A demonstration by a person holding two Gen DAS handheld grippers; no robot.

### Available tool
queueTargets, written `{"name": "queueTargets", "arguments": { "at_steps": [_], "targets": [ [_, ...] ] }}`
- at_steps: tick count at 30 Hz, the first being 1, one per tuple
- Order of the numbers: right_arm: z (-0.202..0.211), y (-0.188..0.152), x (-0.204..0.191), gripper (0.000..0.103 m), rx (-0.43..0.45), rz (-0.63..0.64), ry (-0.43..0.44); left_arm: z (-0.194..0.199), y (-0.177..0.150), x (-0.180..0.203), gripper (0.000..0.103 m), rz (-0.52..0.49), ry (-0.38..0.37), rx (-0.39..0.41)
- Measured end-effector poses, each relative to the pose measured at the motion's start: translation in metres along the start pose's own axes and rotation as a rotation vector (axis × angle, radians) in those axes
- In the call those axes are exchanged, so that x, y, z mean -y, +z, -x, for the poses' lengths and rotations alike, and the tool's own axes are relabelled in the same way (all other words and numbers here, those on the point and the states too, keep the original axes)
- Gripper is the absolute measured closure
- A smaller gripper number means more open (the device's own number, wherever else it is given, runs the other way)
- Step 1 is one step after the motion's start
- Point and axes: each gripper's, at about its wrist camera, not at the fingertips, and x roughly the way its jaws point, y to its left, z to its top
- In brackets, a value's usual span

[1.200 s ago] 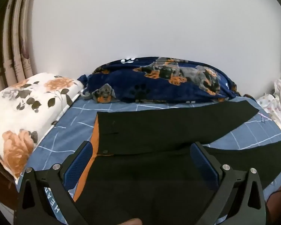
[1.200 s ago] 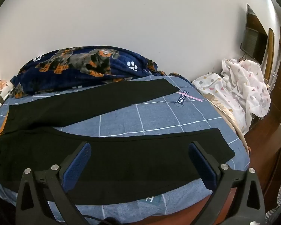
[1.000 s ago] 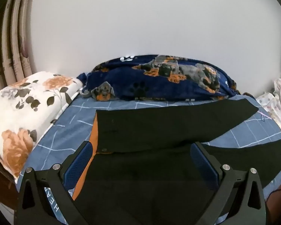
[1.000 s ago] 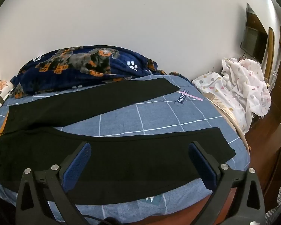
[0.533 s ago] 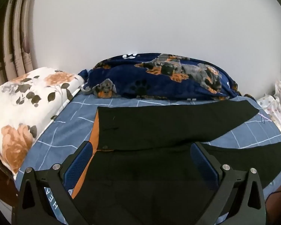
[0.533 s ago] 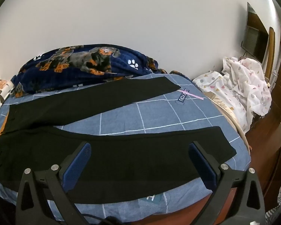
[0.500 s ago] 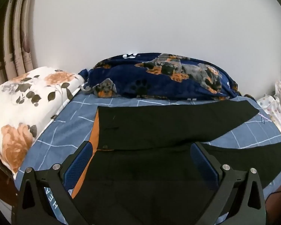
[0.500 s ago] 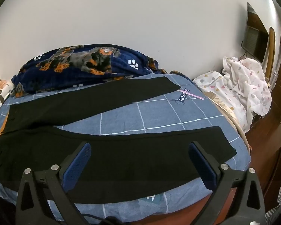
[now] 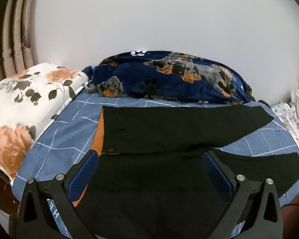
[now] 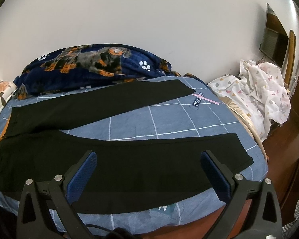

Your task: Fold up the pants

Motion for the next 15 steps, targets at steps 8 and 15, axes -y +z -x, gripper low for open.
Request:
{"name": "queueTargets", "arguments": {
  "at_steps": [8, 15],
  "targets": [
    [-0.0001, 0.0002, -0.0025, 0.0, -0.004, 0.004, -0.001, 0.0018, -0.0004, 0.0018, 0.0, -0.012, 0.004, -0.006],
    [-0.0002, 0.0006, -0.0026, 0.0, -0.003, 0.002, 0.002, 0.0015, 0.0038, -0.0059, 0.0, 0.047, 0.003, -0.022]
  ]
}}
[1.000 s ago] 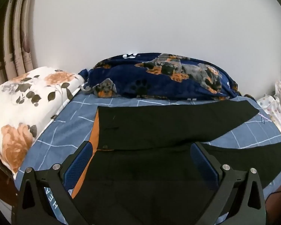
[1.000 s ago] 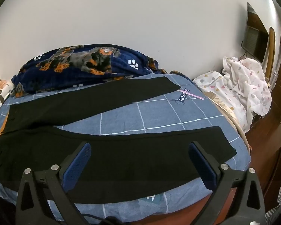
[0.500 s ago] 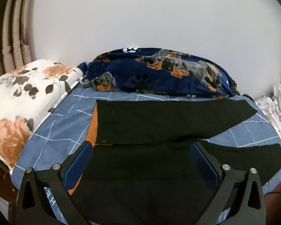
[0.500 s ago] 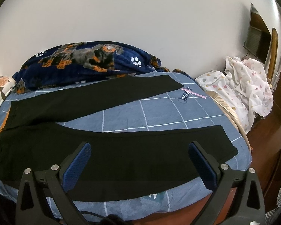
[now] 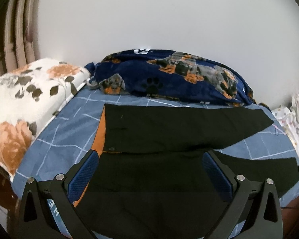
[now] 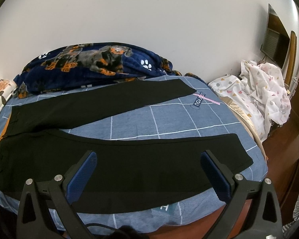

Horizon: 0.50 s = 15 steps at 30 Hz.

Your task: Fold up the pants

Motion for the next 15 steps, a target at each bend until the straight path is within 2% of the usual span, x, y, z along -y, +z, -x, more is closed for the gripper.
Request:
{"name": "queueTargets", "arguments": {
  "at_steps": [8, 15],
  "targets": [
    [-0.002, 0.003, -0.004, 0.0, -0.009, 0.002, 0.0, -0.014, 0.004, -0.008, 0.0, 0.016, -0.007, -0.045],
    [-0.01, 0.013, -0.016, 0.0, -0.029, 0.029, 0.002, -0.017, 0.011, -0.014, 0.0, -0.005, 0.004, -0.016]
  ]
}}
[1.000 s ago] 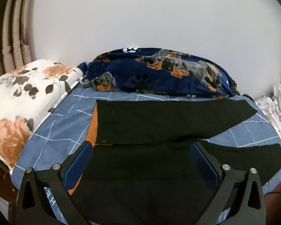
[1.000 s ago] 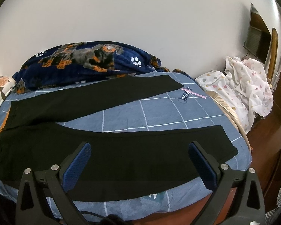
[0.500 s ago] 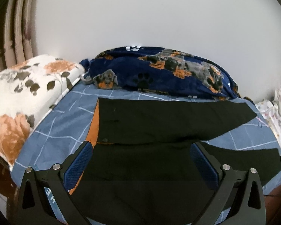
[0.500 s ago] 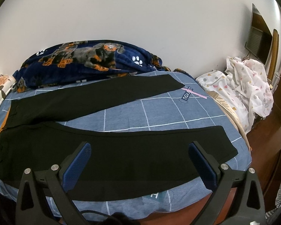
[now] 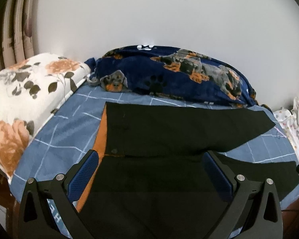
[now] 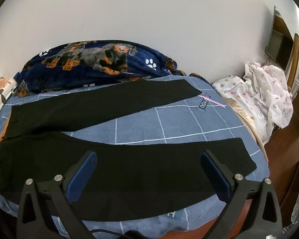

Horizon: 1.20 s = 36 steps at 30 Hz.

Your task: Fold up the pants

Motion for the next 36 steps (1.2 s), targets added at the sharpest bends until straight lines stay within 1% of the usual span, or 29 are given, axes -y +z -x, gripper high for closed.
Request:
{"name": "queueTargets", "arguments": {
  "at_steps": [2, 5, 9, 10, 12, 13, 15, 17, 18, 21, 24, 26, 27, 28, 30, 31, 33, 34, 36],
  "targets": [
    [-0.003, 0.003, -0.003, 0.0, -0.01, 0.008, 0.001, -0.003, 0.002, -0.001, 0.0, -0.024, 0.004, 0.003],
    [-0.009, 0.008, -0.009, 0.0, -0.021, 0.012, 0.002, -0.011, 0.007, -0.007, 0.0, -0.045, -0.033, -0.001],
    [-0.016, 0.014, -0.014, 0.0, -0.033, 0.018, 0.004, -0.02, 0.014, -0.024, 0.0, -0.015, -0.078, 0.007],
    [-0.017, 0.015, -0.015, 0.0, -0.035, 0.021, 0.005, -0.026, 0.017, -0.03, 0.0, -0.02, -0.081, -0.005],
    [-0.022, 0.017, -0.019, 0.0, -0.042, 0.028, 0.009, -0.037, 0.023, -0.036, 0.0, -0.043, -0.079, -0.048],
    [-0.025, 0.018, -0.022, 0.0, -0.049, 0.032, 0.015, -0.046, 0.028, -0.041, 0.0, -0.053, -0.063, -0.075],
    [-0.03, 0.017, -0.026, 0.0, -0.06, 0.037, 0.021, -0.06, 0.035, -0.053, 0.0, -0.06, -0.038, -0.1],
    [-0.039, 0.017, -0.031, 0.0, -0.079, 0.049, 0.023, -0.074, 0.04, -0.071, 0.0, -0.036, -0.031, -0.107],
    [-0.041, 0.015, -0.033, 0.0, -0.085, 0.053, 0.024, -0.081, 0.045, -0.081, 0.0, -0.017, -0.039, -0.109],
    [-0.048, 0.012, -0.038, 0.0, -0.106, 0.072, 0.02, -0.107, 0.058, -0.106, 0.002, 0.015, -0.103, -0.121],
    [-0.057, 0.011, -0.04, 0.0, -0.128, 0.081, 0.012, -0.148, 0.073, -0.125, 0.003, 0.022, -0.154, -0.177],
    [-0.064, 0.01, -0.041, 0.0, -0.145, 0.083, 0.004, -0.178, 0.081, -0.132, 0.005, 0.008, -0.156, -0.221],
    [-0.066, 0.009, -0.041, 0.0, -0.151, 0.085, 0.001, -0.195, 0.085, -0.135, 0.005, -0.017, -0.157, -0.245],
    [-0.068, 0.009, -0.041, 0.0, -0.158, 0.088, -0.002, -0.203, 0.088, -0.134, 0.007, -0.036, -0.146, -0.251],
    [-0.075, 0.007, -0.044, 0.0, -0.177, 0.099, -0.013, -0.226, 0.094, -0.136, 0.008, -0.097, -0.11, -0.255],
    [-0.077, 0.006, -0.044, 0.0, -0.183, 0.103, -0.017, -0.233, 0.096, -0.138, 0.008, -0.11, -0.094, -0.255],
    [-0.083, 0.004, -0.047, 0.0, -0.202, 0.113, -0.023, -0.249, 0.102, -0.144, 0.01, -0.105, -0.104, -0.267],
    [-0.085, 0.003, -0.048, 0.0, -0.208, 0.116, -0.025, -0.256, 0.104, -0.147, 0.014, -0.094, -0.113, -0.27],
    [-0.091, 0.002, -0.051, 0.0, -0.224, 0.124, -0.03, -0.271, 0.108, -0.149, 0.018, -0.079, -0.136, -0.291]
  ]
}}
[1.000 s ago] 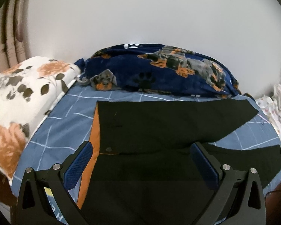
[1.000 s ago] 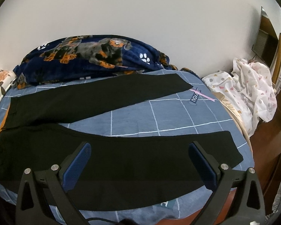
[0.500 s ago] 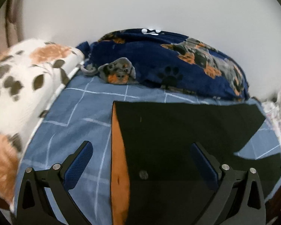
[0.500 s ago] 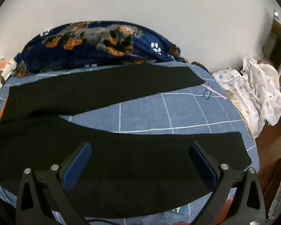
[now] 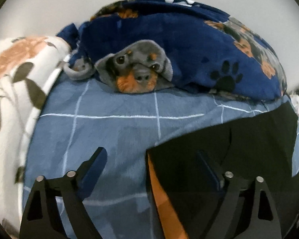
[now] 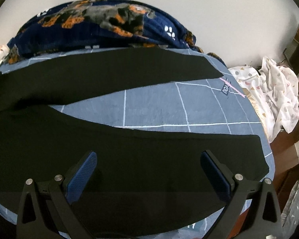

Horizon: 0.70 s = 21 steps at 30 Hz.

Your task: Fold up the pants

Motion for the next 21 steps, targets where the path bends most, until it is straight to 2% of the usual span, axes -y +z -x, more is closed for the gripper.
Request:
{"name": "queueTargets", "arguments": {
  "at_steps": [1, 2, 3, 4, 6, 8, 12, 15, 18, 21],
  "targets": [
    [-0.003, 0.0, -0.002, 0.001, -0.01, 0.005, -0.001, -0.008, 0.003, -0.001, 0.025, 0.002, -0.031, -0.016],
    [-0.005, 0.001, -0.003, 0.001, -0.014, 0.007, 0.0, -0.012, 0.003, 0.0, 0.045, -0.002, -0.059, -0.032],
    [-0.006, 0.001, -0.004, 0.001, -0.018, 0.009, 0.001, -0.018, 0.004, 0.003, 0.062, -0.02, -0.105, -0.065],
    [-0.007, 0.002, -0.005, 0.001, -0.022, 0.011, 0.001, -0.022, 0.003, 0.007, 0.074, -0.039, -0.096, -0.085],
    [-0.008, 0.004, -0.008, 0.001, -0.022, 0.014, 0.003, -0.018, 0.001, 0.012, 0.079, -0.067, -0.069, -0.062],
    [-0.008, 0.007, -0.011, 0.001, -0.02, 0.016, 0.009, -0.009, -0.004, 0.018, 0.091, -0.082, -0.029, -0.039],
    [-0.008, 0.014, -0.014, 0.001, -0.019, 0.004, 0.046, 0.033, -0.014, 0.034, 0.093, -0.07, -0.064, 0.066],
    [-0.006, 0.023, -0.012, 0.001, -0.02, -0.043, 0.139, 0.081, -0.029, 0.063, 0.093, -0.117, -0.087, 0.164],
    [-0.005, 0.034, -0.008, 0.0, -0.026, -0.127, 0.304, 0.115, -0.047, 0.088, 0.093, -0.153, -0.123, 0.217],
    [-0.011, 0.049, -0.004, 0.0, -0.049, -0.255, 0.555, 0.145, -0.071, 0.114, 0.093, -0.186, -0.158, 0.257]
  ]
}}
